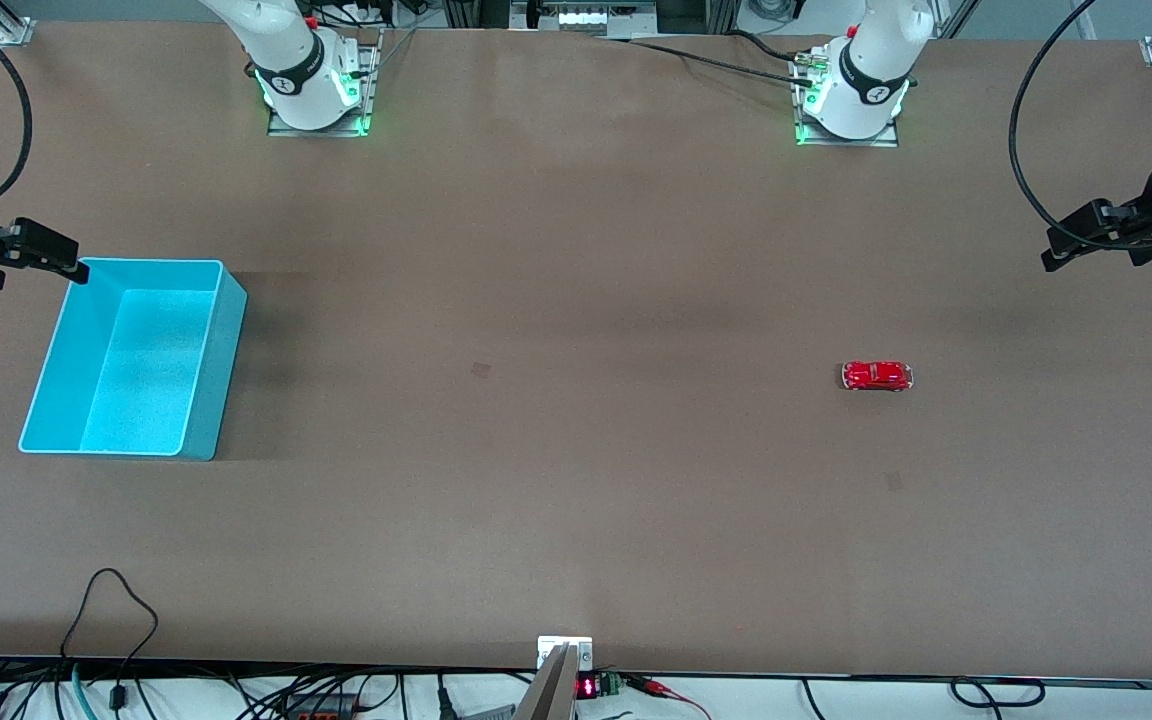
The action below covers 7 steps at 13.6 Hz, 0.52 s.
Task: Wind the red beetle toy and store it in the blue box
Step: 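Reach the left gripper down over the red beetle toy car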
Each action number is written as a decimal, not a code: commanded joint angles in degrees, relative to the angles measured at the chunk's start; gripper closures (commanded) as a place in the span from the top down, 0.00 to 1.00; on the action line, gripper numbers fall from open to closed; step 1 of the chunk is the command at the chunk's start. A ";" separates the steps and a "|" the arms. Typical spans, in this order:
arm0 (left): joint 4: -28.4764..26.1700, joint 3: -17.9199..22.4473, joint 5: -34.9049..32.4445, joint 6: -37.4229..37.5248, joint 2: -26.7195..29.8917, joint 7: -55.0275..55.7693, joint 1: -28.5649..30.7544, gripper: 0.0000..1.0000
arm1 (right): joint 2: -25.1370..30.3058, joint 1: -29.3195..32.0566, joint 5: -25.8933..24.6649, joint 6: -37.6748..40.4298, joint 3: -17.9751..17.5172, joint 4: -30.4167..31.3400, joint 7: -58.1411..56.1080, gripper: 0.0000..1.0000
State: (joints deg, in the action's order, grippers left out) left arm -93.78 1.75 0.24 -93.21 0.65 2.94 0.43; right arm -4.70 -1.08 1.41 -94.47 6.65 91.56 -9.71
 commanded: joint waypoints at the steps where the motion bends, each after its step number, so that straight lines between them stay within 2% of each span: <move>1: -4.01 -0.96 0.11 -0.65 3.46 -1.09 1.06 1.00 | 0.57 0.20 -0.36 -0.63 -0.15 0.72 -0.58 1.00; 5: -3.43 -0.61 0.90 1.63 2.08 0.58 1.15 1.00 | 0.57 0.20 -0.36 -0.63 -0.06 0.72 -0.58 1.00; 7: -1.08 -1.13 0.12 2.32 -2.56 0.23 0.36 1.00 | 0.57 0.20 -0.36 -0.63 -0.15 0.72 -0.58 1.00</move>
State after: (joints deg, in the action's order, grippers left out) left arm -96.51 1.50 0.24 -91.90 1.40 3.15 0.77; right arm -4.71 -1.05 1.41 -94.47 6.68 91.56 -9.71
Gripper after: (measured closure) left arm 0.000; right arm 0.000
